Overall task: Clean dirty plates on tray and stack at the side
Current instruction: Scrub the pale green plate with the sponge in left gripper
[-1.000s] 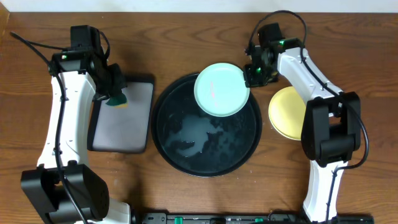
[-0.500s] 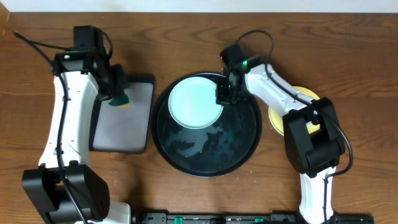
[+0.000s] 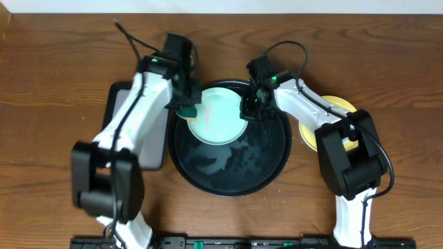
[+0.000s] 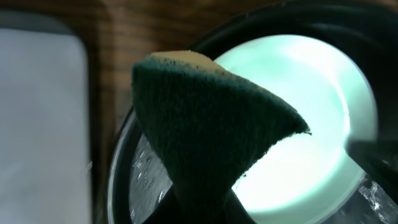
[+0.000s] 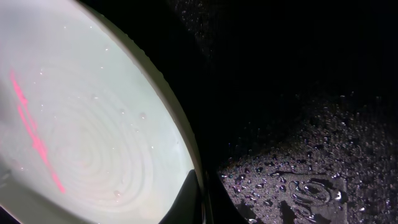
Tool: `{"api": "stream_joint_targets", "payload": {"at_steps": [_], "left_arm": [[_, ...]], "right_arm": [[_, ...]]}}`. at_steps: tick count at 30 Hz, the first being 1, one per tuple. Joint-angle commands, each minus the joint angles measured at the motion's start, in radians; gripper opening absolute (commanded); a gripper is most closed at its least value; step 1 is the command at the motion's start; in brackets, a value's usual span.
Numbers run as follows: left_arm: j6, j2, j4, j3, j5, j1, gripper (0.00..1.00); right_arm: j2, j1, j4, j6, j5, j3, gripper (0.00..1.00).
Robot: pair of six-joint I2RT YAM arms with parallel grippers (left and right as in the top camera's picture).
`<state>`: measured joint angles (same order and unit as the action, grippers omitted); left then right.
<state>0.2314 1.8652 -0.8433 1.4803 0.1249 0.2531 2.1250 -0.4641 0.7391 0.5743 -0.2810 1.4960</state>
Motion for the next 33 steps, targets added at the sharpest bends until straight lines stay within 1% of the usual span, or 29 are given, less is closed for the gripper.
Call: {"api": "stream_joint_targets", "payload": {"at_steps": [1,6,8,13,16,18,20,23,27,29,32,33], "left_arm": [[-0.012,0.105,0.047,-0.005,-0.005,0.016,0.08],[-0.010,0.200,0.086,-0.005,0.007,0.054,0.08],[-0.010,0.224,0.087,-0.005,0.034,0.070,0.07],[-0.010,0.241,0.085,-0.005,0.157,0.122,0.07],[-0.055,0.241,0.091,-0.005,0.242,0.145,0.07],[-0.066,0.241,0.098,-0.005,0.246,0.153,0.07],[-0.053,0.241,0.103,-0.005,0.184,0.152,0.07],[0.077,0.237,0.093,-0.002,-0.083,0.151,0.07],[0.186,0.212,0.063,0.003,-0.327,0.151,0.07],[0.194,0.204,0.069,0.003,-0.354,0.151,0.07],[0.193,0.207,0.075,0.003,-0.262,0.153,0.07],[0.191,0.207,0.078,0.003,-0.183,0.158,0.08]], "right_arm": [[0.004,-0.011,0.011,0.012,-0.007,-0.026,0.01],[0.004,-0.018,0.004,0.004,-0.007,-0.026,0.01],[0.004,-0.021,0.002,0.004,-0.003,-0.026,0.01],[0.004,-0.022,0.002,0.000,0.003,-0.026,0.01],[0.004,-0.022,0.002,-0.004,0.003,-0.026,0.01],[0.004,-0.022,0.002,-0.004,0.003,-0.026,0.01],[0.004,-0.022,0.002,-0.004,0.003,-0.026,0.01],[0.004,-0.022,0.002,-0.007,0.003,-0.026,0.01],[0.004,-0.022,0.003,-0.007,0.003,-0.026,0.01],[0.004,-0.022,0.002,-0.007,0.003,-0.026,0.01],[0.004,-0.022,0.001,-0.007,0.003,-0.026,0.01],[0.004,-0.022,0.001,-0.007,0.003,-0.026,0.01]]}}
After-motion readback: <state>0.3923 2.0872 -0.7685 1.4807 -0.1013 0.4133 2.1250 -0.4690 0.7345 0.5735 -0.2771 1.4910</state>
